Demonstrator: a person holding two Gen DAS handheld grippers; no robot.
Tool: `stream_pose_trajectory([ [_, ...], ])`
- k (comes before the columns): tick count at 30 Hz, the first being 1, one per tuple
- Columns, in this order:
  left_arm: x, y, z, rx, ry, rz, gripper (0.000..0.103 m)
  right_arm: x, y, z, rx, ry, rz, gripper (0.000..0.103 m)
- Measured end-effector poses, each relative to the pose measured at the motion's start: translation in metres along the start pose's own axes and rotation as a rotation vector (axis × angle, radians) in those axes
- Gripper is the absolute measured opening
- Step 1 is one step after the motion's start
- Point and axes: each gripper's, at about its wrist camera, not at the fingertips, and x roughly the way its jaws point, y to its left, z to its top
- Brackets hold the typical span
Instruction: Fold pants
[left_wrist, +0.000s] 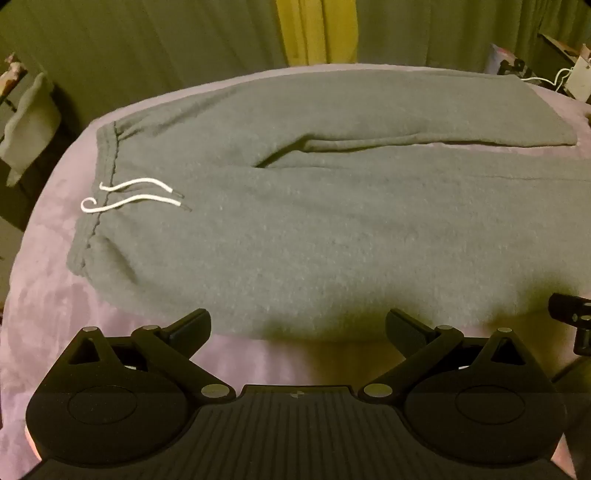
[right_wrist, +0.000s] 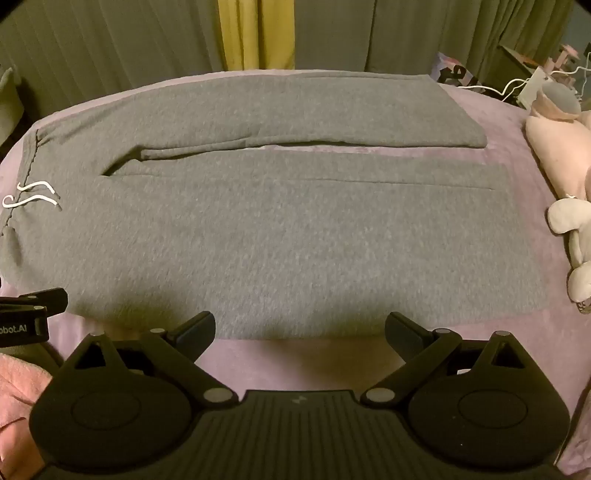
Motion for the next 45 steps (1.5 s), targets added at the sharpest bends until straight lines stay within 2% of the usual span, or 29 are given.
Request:
stream_pose_trajectory([
  [3,0.001,0.000,0.000,-0.004,0.011,-0.007,0.103,-0.001,-0.001,-0.001,0.000,-0.001,0.000,0.098],
  [5,0.003,0.002,0.008,-0.005,0.049,-0.002,0.103,-0.001,-0.001,-0.001,0.000,-0.002,-0.002,0.098],
  [8,0.001,0.005,0.003,-0.008,0.012,-0.001,0.103,-0.001,-0.001,-0.002,0.001,0.001,-0.002,0.098],
  [15,0.005,0.004,-0.003,-0.012,0.006,-0.004,0.103,0.000,0.001,-0.005,0.001,0.004,-0.001,0.098],
  [45,0.010,0.007,-0.003,-0.028,0.041,-0.004,0.103,0.008,0.004,-0.003,-0.007,0.015,0.006,0.098],
])
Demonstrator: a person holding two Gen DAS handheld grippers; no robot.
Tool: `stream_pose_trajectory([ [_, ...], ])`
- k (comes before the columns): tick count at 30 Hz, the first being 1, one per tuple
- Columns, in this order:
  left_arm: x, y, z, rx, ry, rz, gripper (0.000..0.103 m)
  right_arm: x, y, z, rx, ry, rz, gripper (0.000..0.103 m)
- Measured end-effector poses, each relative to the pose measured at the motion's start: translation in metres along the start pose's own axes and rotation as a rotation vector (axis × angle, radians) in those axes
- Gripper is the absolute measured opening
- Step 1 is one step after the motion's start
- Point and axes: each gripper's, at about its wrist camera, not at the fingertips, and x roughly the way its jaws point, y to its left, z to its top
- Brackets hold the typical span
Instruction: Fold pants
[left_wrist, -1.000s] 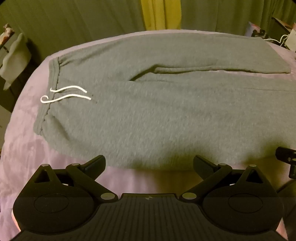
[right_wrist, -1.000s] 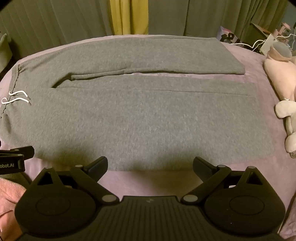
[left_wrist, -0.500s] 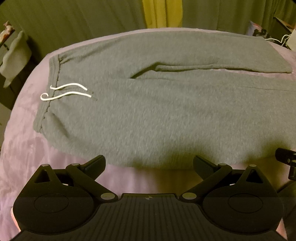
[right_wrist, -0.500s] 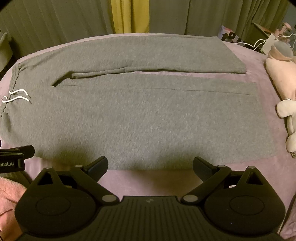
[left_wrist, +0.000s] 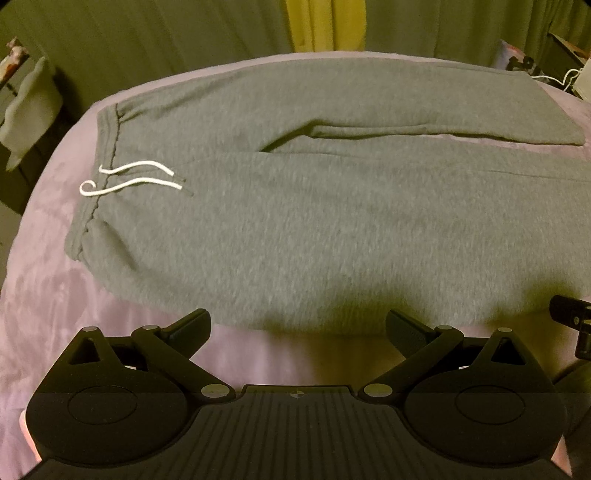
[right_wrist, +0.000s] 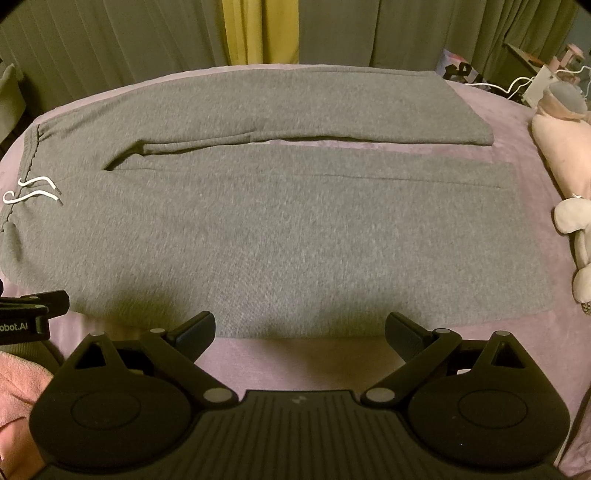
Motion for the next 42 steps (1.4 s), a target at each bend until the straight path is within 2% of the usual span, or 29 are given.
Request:
stream_pose_trajectory([
  [42,0.0092,-0.0055,0.0026,0.012,0.037,-0.001,0.103,0.0059,-0.0011,0.0016,0.000,0.017,0.004,0.098],
])
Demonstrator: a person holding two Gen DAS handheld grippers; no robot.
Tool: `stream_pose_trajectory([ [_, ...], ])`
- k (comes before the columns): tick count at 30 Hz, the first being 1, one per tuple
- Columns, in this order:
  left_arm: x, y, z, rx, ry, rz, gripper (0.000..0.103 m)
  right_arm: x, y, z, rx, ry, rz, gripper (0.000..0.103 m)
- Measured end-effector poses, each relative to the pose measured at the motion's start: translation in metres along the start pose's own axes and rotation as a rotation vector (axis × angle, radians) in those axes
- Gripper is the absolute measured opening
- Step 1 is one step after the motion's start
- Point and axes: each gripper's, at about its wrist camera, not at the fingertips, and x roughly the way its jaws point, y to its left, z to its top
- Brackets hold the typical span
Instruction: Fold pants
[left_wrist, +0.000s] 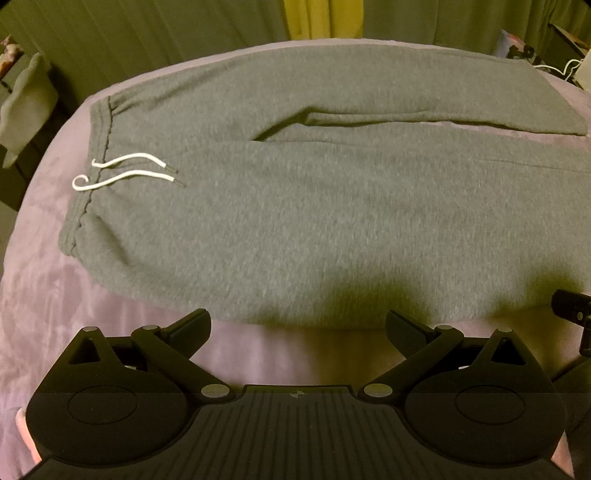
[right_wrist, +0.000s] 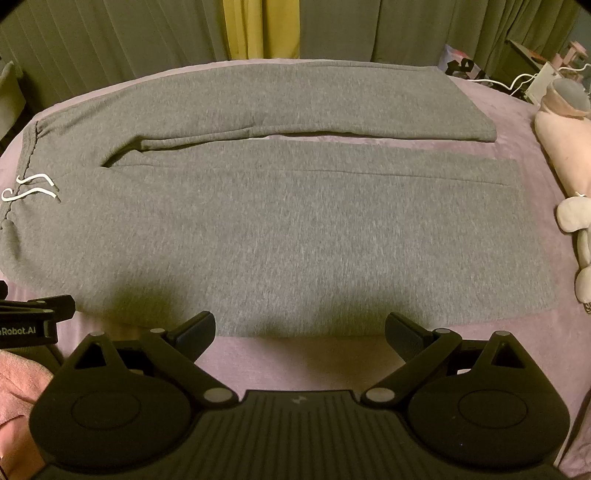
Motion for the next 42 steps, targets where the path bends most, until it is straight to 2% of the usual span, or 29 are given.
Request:
stream_pose_trajectory([
  [42,0.010,0.004,0.001,-0.010,0.029,-0.007,0.103,0.012,0.001,0.004,0.001,0.015,0.013,0.098],
])
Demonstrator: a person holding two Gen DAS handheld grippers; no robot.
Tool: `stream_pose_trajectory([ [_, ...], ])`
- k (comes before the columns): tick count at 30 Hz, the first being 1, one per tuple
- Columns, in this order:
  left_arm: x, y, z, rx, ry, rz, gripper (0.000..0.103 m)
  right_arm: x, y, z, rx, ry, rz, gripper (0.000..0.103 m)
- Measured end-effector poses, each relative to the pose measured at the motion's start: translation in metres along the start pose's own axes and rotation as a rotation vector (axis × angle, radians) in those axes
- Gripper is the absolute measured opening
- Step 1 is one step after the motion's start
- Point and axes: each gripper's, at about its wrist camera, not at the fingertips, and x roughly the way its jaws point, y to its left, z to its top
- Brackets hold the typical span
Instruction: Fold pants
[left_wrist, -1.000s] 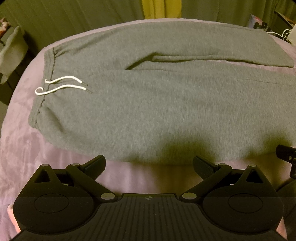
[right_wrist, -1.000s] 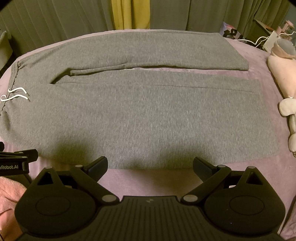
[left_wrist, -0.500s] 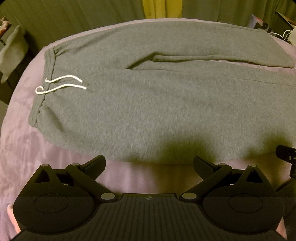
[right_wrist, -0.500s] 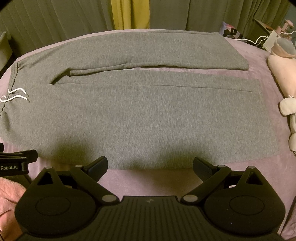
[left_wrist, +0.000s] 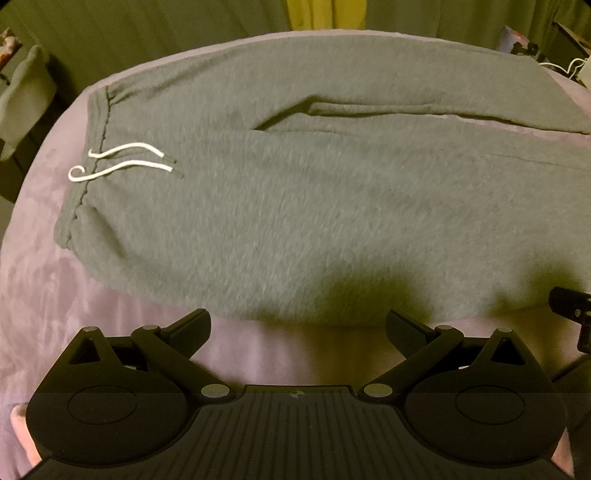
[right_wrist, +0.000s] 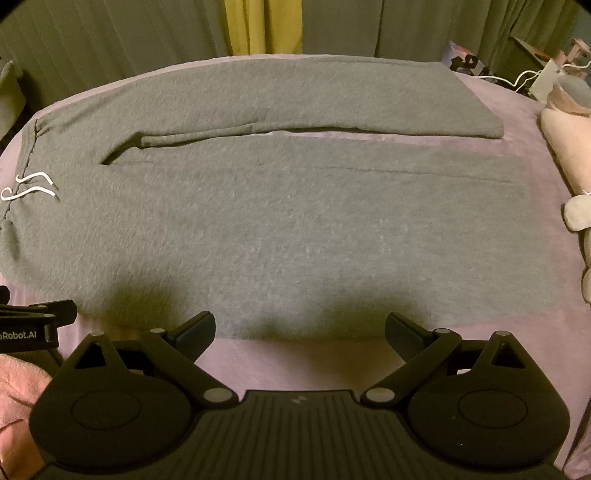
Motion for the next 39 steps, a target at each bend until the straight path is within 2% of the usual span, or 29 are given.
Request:
stream_pose_trajectory([
  [4,0.002,0.001,0.001,-0.009,0.002,0.000,0.103,0.004,-0.001,0.001,0.013,-0.003,0.016,0.098],
  [7,0.003,0.005,0.002,-0.030,-0.014,0.004,0.103,0.002,-0.004,0.001,0.036,-0.053,0.064,0.098],
  [9,0.002,0.009,0.004,-0.048,-0.038,0.002,0.103,-0.011,-0.010,-0.001,0.054,-0.190,0.115,0.098],
  [12,0.006,0.020,0.010,-0.100,-0.081,0.011,0.103,-0.032,-0.016,0.001,0.067,-0.488,0.081,0.098],
  [14,0.011,0.026,0.018,-0.134,-0.117,0.031,0.103,-0.024,-0.021,0.017,0.059,-0.529,0.095,0.098],
  [16,0.019,0.033,0.027,-0.173,-0.164,0.072,0.103,0.003,-0.030,0.056,0.042,-0.438,0.170,0.098],
  [17,0.024,0.036,0.031,-0.191,-0.197,0.097,0.103,0.016,-0.034,0.077,0.058,-0.411,0.172,0.098],
  [20,0.049,0.044,0.040,-0.233,-0.281,0.172,0.103,0.055,-0.043,0.164,0.121,-0.399,0.065,0.098],
  [22,0.070,0.048,0.045,-0.265,-0.306,0.186,0.103,0.086,-0.048,0.225,0.145,-0.392,0.002,0.098],
  [23,0.079,0.050,0.046,-0.284,-0.325,0.186,0.103,0.109,-0.050,0.259,0.165,-0.370,-0.061,0.098],
  [25,0.095,0.048,0.045,-0.282,-0.368,0.207,0.103,0.153,-0.056,0.312,0.218,-0.297,-0.118,0.098],
  [27,0.106,0.043,0.048,-0.247,-0.395,0.244,0.103,0.196,-0.066,0.353,0.294,-0.230,-0.146,0.098],
  [29,0.114,0.037,0.051,-0.226,-0.411,0.266,0.103,0.230,-0.071,0.382,0.347,-0.206,-0.169,0.097],
  [32,0.125,0.033,0.055,-0.201,-0.410,0.242,0.103,0.263,-0.084,0.403,0.418,-0.173,-0.208,0.086],
  [33,0.129,0.031,0.057,-0.191,-0.401,0.236,0.103,0.271,-0.088,0.403,0.450,-0.161,-0.204,0.077],
  [35,0.138,0.030,0.060,-0.178,-0.366,0.226,0.103,0.287,-0.103,0.399,0.559,-0.132,-0.180,0.072],
  [37,0.140,0.032,0.059,-0.186,-0.362,0.221,0.103,0.292,-0.112,0.387,0.612,-0.164,-0.188,0.060],
  [38,0.138,0.032,0.057,-0.190,-0.365,0.219,0.103,0.291,-0.113,0.383,0.612,-0.184,-0.210,0.037],
  [39,0.137,0.033,0.057,-0.196,-0.366,0.221,0.103,0.291,-0.118,0.381,0.614,-0.193,-0.200,0.023],
])
